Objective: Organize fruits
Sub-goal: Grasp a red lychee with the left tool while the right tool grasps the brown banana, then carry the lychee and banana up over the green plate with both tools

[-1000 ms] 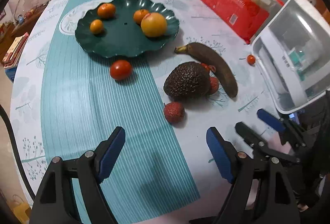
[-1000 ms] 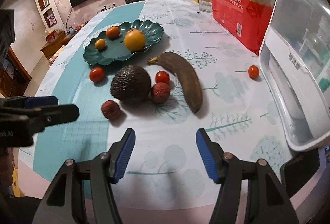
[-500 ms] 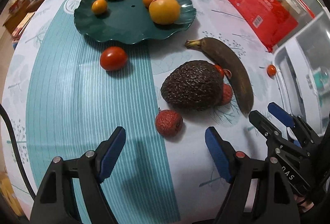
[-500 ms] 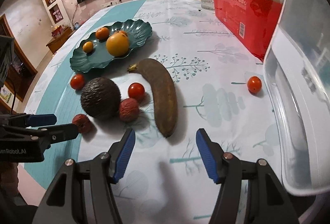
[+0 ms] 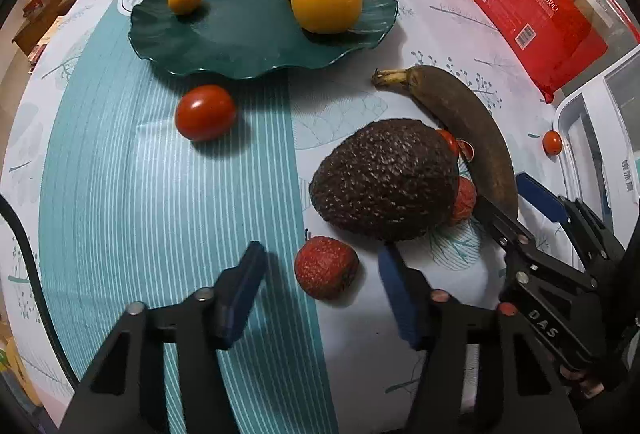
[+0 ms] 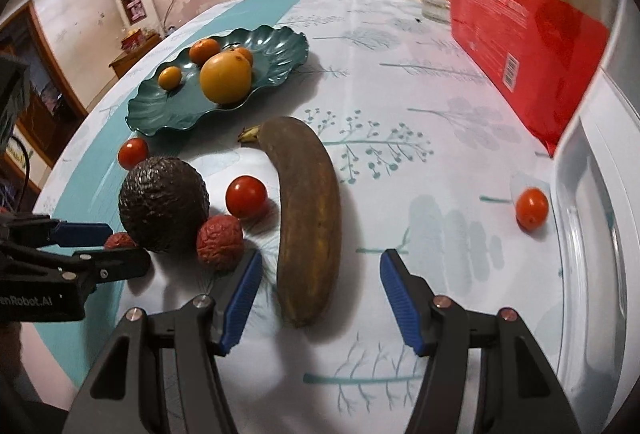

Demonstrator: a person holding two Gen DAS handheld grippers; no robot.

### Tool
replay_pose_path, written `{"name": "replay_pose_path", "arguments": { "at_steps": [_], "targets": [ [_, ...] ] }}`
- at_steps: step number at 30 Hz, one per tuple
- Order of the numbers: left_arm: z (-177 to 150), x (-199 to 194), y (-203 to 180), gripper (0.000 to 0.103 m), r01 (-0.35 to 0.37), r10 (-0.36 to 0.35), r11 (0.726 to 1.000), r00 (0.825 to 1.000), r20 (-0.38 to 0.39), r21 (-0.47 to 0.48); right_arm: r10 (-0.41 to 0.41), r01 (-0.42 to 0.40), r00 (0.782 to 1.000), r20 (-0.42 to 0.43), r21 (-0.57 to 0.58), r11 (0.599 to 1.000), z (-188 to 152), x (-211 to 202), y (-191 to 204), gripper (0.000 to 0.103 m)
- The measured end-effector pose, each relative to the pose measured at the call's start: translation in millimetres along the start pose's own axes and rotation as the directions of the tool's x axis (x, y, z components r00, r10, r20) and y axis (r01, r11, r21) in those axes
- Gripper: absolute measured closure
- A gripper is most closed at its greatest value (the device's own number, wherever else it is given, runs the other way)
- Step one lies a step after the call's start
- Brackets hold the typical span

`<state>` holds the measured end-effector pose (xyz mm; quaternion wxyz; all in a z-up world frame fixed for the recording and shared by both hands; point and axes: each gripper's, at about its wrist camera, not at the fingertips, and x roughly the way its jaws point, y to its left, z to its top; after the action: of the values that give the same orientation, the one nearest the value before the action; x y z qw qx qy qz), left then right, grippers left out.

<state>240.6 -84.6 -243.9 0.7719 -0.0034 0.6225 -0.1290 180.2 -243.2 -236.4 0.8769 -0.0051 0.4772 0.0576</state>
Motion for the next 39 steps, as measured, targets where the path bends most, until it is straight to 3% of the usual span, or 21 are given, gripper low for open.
{"name": "replay_pose_path", "arguments": {
  "at_steps": [6,10,17,21,22,28,39],
  "targets": [
    [2,3,-1,0.068,0.003,-0.003,1.000,1.000,-0.016,0.005,-0.026,0.027,0.999,0.027,-0.036,0.999,0,8,4,0.044],
    [4,3,0,0.073,0.021,-0.021,1.000,1.000,-0.020,0.005,-0.033,0.036,0.998,0.049,-0.062,0.997,0,11,8,0.046],
    [4,4,-3,0.073,0.022,-0.021,1.000,0.999,-0.027,0.014,-0.032,0.038,0.996,0.083,-0.070,0.997,3,13,10,0.046],
    [4,3,-2,0.074,0.025,-0.025,1.000,0.999,-0.029,0.009,-0.023,0.030,0.996,0.088,-0.075,0.997,3,11,11,0.067],
    [4,3,-2,0.074,0.027,-0.027,1.000,0.999,-0.029,0.008,-0.027,0.034,0.996,0.086,-0.075,0.997,3,11,11,0.068],
    [-2,-6,4,0.074,0.035,-0.035,0.999,0.999,-0.005,0.004,-0.050,0.053,0.997,0.055,-0.056,0.997,3,9,10,0.071],
    [-13,-49,31,0.074,0.060,-0.055,0.997,0.991,0.121,-0.037,-0.111,0.112,0.993,0.039,-0.034,0.993,1,-13,15,0.072]
  ]
}}
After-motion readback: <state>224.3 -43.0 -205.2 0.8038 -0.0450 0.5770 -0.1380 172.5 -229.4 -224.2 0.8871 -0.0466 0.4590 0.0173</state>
